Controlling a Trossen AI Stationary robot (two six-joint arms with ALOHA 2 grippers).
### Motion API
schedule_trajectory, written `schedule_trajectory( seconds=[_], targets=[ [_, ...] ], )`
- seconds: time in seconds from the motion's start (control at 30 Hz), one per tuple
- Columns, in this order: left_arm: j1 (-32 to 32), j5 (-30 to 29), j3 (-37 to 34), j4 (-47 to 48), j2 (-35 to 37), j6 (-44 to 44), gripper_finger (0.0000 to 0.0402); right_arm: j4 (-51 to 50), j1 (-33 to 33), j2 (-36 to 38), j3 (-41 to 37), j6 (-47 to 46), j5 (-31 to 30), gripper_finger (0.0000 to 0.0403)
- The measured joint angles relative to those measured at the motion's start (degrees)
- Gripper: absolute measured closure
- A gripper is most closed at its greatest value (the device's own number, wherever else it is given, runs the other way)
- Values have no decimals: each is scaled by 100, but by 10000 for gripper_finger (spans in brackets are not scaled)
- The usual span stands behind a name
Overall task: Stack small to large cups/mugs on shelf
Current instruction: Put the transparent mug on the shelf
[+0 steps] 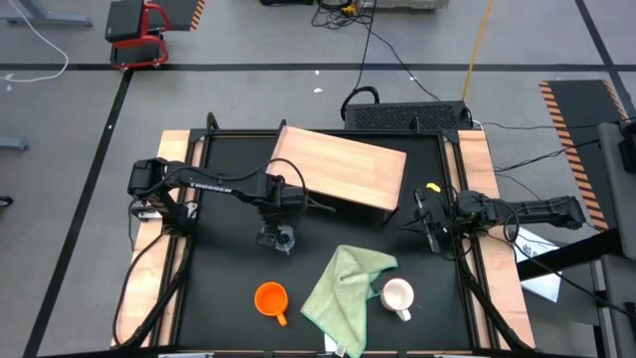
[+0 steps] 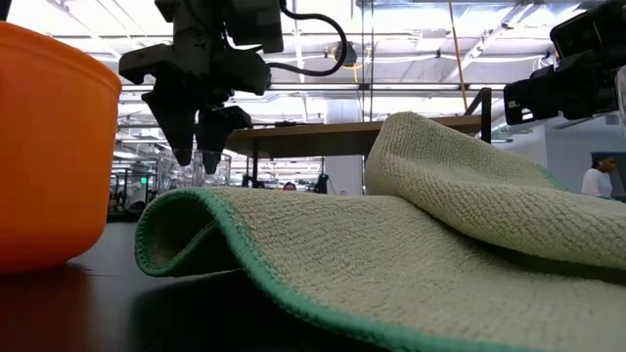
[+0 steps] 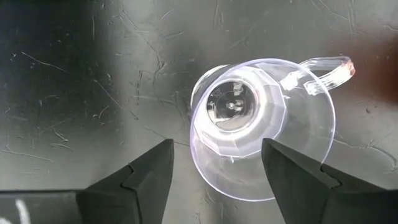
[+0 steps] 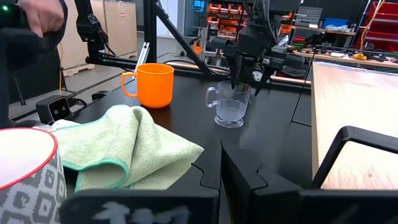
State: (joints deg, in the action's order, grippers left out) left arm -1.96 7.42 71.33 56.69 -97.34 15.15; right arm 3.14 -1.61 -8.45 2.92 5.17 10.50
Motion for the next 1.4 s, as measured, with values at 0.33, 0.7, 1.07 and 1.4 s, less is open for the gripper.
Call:
schedule_trajectory(
  seconds=[0.33, 0.7, 1.07, 1.4],
  targets=[
    [0, 34, 0, 0, 0, 16, 221, 2, 0, 0, 0, 0, 0, 403],
    [0, 360, 0, -59, 0, 130, 279, 2, 0, 0, 0, 0, 0, 403],
    [0, 5, 0, -112, 2, 186, 340, 2, 0, 0, 0, 0, 0, 403],
    [175, 0, 0, -150, 2, 559, 398, 2, 0, 0, -1, 0, 0, 403]
  ],
)
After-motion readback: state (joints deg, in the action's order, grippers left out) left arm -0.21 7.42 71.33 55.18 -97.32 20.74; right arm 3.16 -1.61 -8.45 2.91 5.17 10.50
